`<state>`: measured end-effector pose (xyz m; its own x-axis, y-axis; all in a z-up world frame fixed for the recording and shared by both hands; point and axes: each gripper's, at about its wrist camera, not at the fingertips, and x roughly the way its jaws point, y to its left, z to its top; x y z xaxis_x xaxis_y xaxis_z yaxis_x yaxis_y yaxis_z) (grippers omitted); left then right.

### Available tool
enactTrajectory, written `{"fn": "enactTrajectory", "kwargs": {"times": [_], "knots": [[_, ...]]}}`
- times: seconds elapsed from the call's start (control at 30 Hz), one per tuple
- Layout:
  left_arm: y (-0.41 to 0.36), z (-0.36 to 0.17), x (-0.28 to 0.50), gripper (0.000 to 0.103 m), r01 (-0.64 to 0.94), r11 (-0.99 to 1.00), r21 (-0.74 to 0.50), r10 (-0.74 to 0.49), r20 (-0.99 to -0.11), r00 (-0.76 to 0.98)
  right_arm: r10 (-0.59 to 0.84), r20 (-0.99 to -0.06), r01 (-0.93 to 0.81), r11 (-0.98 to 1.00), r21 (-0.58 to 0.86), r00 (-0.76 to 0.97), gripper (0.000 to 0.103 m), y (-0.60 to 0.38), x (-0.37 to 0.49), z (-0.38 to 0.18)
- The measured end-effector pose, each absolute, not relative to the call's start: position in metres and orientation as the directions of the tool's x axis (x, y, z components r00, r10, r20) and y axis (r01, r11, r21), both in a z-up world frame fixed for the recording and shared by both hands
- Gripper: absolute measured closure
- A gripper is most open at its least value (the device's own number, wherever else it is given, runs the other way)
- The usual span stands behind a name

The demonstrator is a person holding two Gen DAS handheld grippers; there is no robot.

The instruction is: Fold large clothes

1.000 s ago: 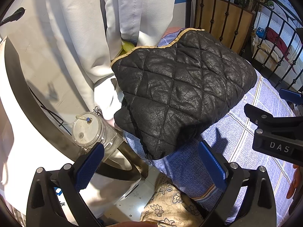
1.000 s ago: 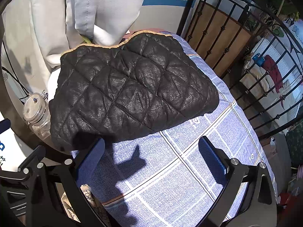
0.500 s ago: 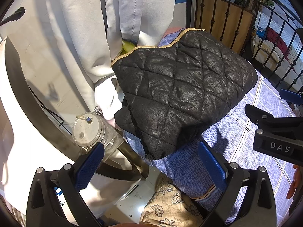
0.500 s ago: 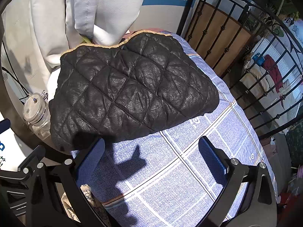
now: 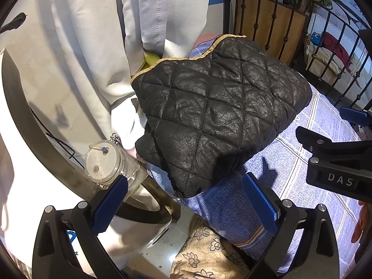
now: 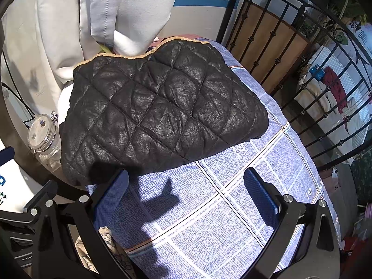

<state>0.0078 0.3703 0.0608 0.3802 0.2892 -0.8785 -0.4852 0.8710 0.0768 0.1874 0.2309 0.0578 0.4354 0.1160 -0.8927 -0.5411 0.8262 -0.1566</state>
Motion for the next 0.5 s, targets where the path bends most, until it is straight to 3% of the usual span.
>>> {"fn": "enactTrajectory", "kwargs": {"times": [0.5], "knots": [[0.3715,0.0595,0.0096,0.006,-0.497,0.866,0.054,0.266,-0.892,0.366,0.117,-0.892,-0.537,0.829,-0.155,0.437,0.005,0.23,0.1883,0.0584]]}}
